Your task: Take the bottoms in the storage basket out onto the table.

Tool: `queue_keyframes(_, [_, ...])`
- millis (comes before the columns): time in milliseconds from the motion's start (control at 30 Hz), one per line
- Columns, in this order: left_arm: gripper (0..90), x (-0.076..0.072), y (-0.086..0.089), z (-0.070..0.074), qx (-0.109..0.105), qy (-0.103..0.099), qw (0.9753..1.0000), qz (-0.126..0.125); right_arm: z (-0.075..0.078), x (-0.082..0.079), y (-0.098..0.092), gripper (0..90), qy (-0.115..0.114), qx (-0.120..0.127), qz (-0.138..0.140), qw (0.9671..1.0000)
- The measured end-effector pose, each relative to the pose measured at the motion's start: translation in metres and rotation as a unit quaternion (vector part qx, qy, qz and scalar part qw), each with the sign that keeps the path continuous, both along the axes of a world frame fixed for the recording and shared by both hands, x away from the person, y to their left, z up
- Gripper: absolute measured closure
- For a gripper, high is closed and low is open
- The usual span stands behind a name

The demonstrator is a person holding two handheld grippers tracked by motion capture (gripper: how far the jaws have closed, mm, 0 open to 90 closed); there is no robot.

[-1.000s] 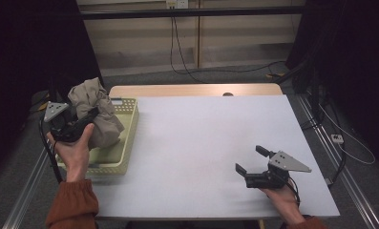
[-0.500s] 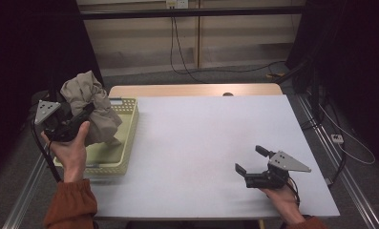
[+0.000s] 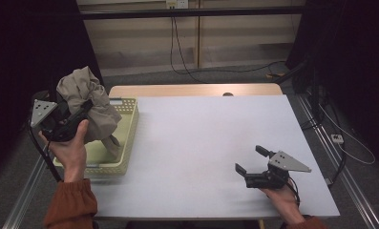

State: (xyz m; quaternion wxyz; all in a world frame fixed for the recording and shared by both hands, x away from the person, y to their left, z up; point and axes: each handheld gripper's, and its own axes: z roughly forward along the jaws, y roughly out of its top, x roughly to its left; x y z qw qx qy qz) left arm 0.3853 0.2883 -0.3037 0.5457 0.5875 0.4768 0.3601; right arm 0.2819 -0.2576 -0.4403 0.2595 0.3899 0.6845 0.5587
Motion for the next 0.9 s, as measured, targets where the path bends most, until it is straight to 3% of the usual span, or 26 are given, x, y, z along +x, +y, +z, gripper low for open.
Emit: queue_keyframes(900, [63.1,-0.013,-0.005,0.023,-0.006,-0.052,0.9986,-0.011,0.0,0.0,0.001,0.0,-0.002,0.002,0.003,1.0])
